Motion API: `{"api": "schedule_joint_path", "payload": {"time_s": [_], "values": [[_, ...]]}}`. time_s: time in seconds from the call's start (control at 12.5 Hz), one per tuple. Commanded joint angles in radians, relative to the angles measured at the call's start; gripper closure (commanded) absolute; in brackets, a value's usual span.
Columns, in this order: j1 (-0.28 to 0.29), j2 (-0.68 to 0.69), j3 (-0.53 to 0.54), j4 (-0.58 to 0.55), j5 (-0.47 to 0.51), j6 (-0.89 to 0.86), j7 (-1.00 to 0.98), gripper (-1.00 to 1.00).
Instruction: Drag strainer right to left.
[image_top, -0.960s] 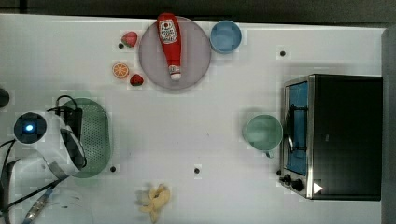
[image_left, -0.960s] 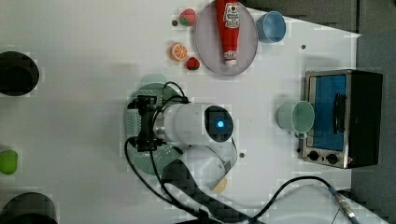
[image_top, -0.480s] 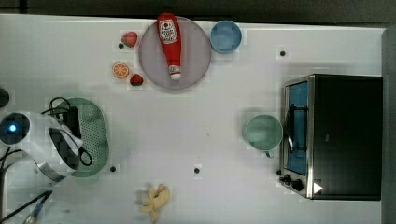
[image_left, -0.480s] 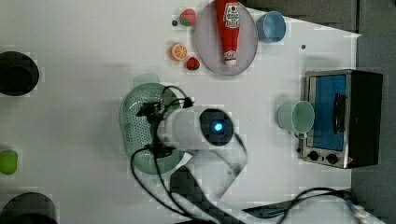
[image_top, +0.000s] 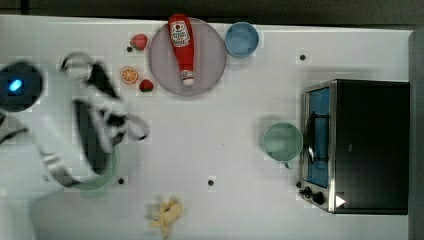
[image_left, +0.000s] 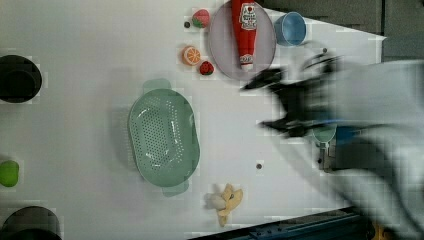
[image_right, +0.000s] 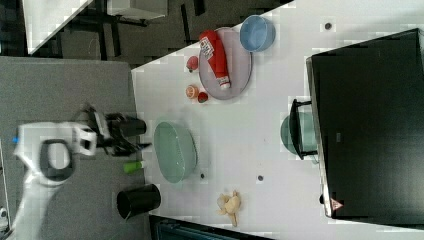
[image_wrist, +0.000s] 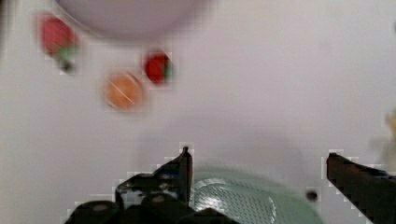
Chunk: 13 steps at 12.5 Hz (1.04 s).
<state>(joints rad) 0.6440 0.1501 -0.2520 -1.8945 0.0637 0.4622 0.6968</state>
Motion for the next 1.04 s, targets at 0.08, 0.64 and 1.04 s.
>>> {"api": "schedule_joint_path", "payload": {"time_s": [0.08, 0.64, 1.04], "values": [[-0.120, -0.159, -0.178, 0.042, -0.036, -0.156, -0.468, -1.00], [-0.124, -0.260, -0.321, 0.047, -0.186, -0.248, -0.674, -1.00], [-0.113, -0.258, -0.240, 0.043, -0.187, -0.252, -0.674, -1.00]]}}
